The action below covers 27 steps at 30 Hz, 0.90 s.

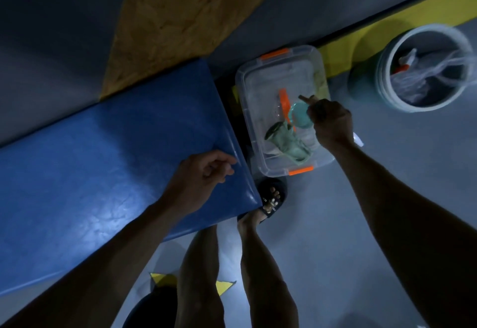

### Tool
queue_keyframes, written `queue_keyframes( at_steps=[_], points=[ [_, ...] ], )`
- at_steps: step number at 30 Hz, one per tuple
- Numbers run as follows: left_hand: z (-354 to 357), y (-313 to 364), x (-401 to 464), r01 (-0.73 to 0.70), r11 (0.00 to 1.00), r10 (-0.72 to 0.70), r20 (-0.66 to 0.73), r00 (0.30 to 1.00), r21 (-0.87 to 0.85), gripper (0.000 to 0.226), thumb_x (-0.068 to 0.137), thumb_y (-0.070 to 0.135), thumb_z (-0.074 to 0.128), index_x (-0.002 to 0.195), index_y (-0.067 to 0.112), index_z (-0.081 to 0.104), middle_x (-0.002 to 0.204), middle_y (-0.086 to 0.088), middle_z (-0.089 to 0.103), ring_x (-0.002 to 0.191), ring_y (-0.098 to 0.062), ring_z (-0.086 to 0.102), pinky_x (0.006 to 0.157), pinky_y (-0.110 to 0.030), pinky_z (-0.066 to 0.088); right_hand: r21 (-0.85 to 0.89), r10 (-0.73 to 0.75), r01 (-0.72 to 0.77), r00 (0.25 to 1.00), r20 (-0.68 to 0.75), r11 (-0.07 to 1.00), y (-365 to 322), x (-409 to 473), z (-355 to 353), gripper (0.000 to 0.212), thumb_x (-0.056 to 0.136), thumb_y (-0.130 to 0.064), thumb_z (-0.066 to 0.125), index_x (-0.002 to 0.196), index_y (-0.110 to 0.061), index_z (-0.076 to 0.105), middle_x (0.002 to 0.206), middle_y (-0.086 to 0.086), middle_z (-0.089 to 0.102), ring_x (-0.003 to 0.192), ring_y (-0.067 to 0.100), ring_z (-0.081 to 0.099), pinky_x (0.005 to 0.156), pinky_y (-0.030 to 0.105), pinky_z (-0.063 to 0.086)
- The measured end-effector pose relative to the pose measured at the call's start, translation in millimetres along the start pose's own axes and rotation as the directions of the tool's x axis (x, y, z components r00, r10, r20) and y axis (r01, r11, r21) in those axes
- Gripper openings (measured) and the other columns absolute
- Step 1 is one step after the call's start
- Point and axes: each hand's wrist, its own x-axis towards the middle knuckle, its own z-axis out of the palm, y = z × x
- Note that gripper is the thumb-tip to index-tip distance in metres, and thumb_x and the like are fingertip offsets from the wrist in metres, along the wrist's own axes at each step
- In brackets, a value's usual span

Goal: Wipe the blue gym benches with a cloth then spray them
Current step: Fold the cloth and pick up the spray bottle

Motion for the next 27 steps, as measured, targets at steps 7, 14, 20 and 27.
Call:
queue_keyframes(
  at_steps=[7,14,20,27],
  points=[
    [-10.5,87.0,-29.8,-0.214,0.976,0.217,-0.064,0.974,0.048,0.022,0.086,0.036,0.07,0.108,0.041,0.066,0.093,0.016,0.07,0.087,-0.005,0.067,0.081,-0.025,0.054,0.282,-0.193,0.181,0.981,0.017,0.942,-88.1,-90.6,-82.7,0.009,0.08,-0.02,0.077,0.084,-0.017,0.069,0.076,-0.006,0.06,0.069,0.001,0.052,0.062,0.002,0.034],
    [-30.7,178.6,-100.2,-0.466,0.871,0.468,0.02,0.883,0.158,0.021,0.084,0.031,0.074,0.1,0.018,0.071,0.092,0.005,0.065,0.087,-0.007,0.065,0.073,-0.018,0.051,0.364,-0.432,0.374,0.898,0.089,0.853,-164.2,-167.9,-167.3,0.015,0.081,-0.03,0.076,0.087,-0.028,0.063,0.062,-0.017,0.052,0.062,-0.001,0.054,0.057,0.009,0.034],
    [-50.2,195.1,-177.5,-0.522,0.828,0.53,0.02,0.848,0.205,0.009,0.086,0.02,0.074,0.094,0.017,0.07,0.089,0.008,0.065,0.084,-0.007,0.065,0.074,-0.019,0.051,0.476,-0.443,0.33,0.885,0.144,0.815,-196.2,-218.2,-211.0,0.023,0.072,-0.038,0.081,0.09,-0.041,0.068,0.079,-0.013,0.063,0.075,0.0,0.061,0.066,0.02,0.046],
    [-67.7,186.9,-236.1,-0.461,0.887,0.461,-0.072,0.885,0.021,0.01,0.085,0.013,0.074,0.093,0.018,0.071,0.089,0.005,0.072,0.084,-0.007,0.067,0.075,-0.016,0.051,0.659,-0.512,0.194,0.793,0.332,0.727,-214.9,-252.8,-219.7,0.049,0.071,-0.02,0.085,0.115,-0.021,0.064,0.106,-0.004,0.064,0.098,0.011,0.063,0.08,0.023,0.049]
  ],
)
